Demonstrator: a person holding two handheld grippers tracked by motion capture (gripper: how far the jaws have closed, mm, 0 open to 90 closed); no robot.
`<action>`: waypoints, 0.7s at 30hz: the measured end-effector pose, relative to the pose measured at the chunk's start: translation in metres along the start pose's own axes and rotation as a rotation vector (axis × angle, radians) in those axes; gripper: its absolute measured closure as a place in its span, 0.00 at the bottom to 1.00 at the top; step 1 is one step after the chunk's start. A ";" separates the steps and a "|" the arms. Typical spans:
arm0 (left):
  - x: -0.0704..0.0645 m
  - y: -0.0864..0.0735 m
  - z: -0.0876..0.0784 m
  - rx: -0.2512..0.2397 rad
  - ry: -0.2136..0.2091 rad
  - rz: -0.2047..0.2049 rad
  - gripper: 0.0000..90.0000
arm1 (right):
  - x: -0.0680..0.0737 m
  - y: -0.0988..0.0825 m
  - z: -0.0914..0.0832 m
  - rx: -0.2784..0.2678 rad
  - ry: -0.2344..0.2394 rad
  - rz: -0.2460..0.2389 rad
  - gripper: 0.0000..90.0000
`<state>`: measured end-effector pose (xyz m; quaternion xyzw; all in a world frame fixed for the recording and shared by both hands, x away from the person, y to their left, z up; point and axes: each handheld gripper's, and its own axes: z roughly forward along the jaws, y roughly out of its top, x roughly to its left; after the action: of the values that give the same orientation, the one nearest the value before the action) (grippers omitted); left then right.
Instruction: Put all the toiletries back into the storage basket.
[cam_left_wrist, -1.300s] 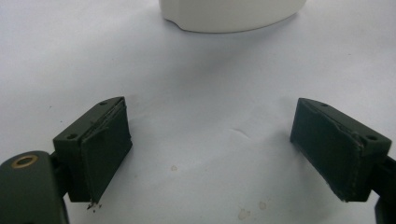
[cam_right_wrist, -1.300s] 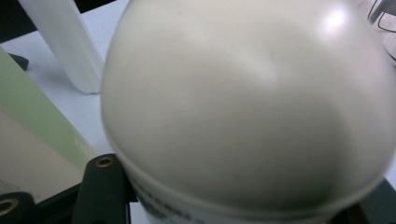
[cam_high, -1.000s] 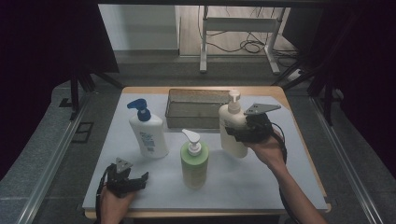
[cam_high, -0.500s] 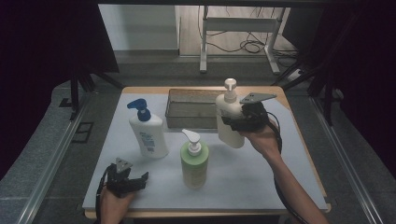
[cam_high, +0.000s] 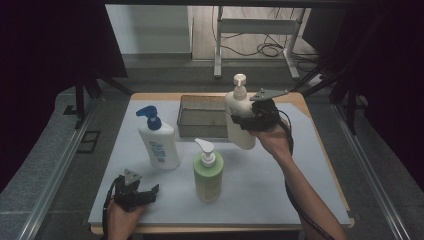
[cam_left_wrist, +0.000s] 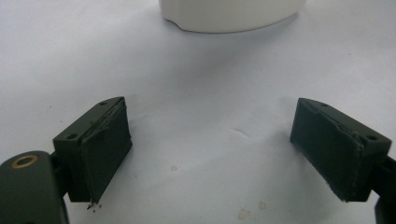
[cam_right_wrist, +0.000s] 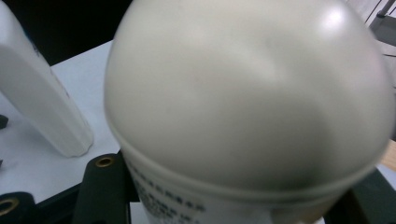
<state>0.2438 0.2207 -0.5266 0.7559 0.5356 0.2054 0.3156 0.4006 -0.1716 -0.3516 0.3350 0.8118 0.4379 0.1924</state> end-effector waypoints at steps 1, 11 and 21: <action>0.000 0.000 0.000 0.000 0.000 0.000 0.13 | 0.000 0.001 0.002 -0.003 0.000 0.001 0.44; 0.000 0.000 0.000 0.000 0.000 0.000 0.13 | -0.001 0.015 0.017 -0.019 -0.012 0.003 0.44; 0.000 0.000 0.000 -0.002 0.000 -0.002 0.13 | -0.001 0.028 0.033 -0.031 -0.024 0.005 0.44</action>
<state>0.2438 0.2205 -0.5267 0.7550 0.5362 0.2055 0.3166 0.4324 -0.1420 -0.3459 0.3392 0.8017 0.4468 0.2064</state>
